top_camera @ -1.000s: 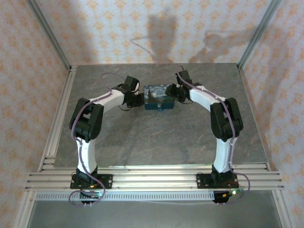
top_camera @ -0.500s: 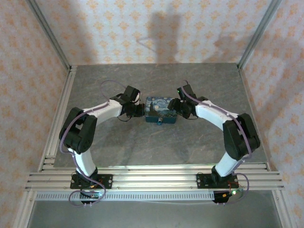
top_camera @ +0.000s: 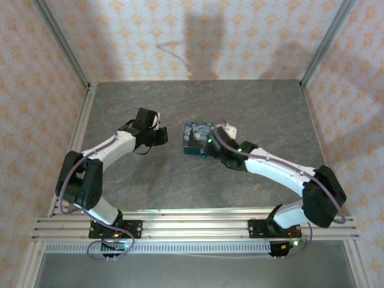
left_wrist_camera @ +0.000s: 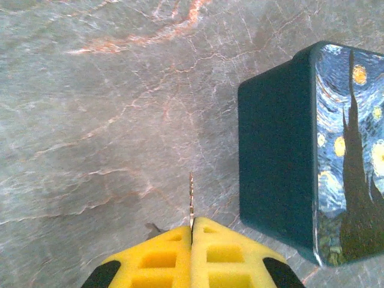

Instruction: Unlock the padlock with the key

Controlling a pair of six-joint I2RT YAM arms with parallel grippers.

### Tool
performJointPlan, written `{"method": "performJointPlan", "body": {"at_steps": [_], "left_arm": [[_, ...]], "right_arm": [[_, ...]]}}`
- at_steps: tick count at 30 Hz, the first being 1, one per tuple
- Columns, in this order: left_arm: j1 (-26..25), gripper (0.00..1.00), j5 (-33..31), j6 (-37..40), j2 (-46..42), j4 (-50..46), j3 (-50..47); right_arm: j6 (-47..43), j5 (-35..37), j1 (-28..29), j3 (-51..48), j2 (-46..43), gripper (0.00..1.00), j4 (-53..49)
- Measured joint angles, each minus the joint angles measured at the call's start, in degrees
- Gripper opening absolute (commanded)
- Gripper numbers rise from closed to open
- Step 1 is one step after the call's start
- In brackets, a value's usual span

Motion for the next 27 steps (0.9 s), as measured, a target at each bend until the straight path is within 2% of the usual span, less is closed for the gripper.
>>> {"method": "performJointPlan", "body": {"at_steps": [3,5,13,19,27], "left_arm": [[0.20,0.00,0.02,0.55,-3.34,-0.26,-1.81],[0.20,0.00,0.02,0.55,-5.57,-0.31,-3.32],[0.20,0.00,1.20,0.55,-11.02,-0.37,-8.48],[0.20,0.00,2.84,0.81,-11.21,0.57,-10.38],[0.20,0.00,3.45,1.42,-12.92,1.44,-12.41]], "right_arm": [[1.64,2.16,5.25,1.20,5.92,0.57,0.33],[2.38,2.43,6.16,2.40,10.08,0.55,0.76],[0.00,4.66,6.10,9.29,21.27,0.52,1.62],[-2.23,5.64,4.96,13.97,25.27,0.51,1.55],[-3.08,6.03,2.78,14.78,27.78,0.50,1.38]]}}
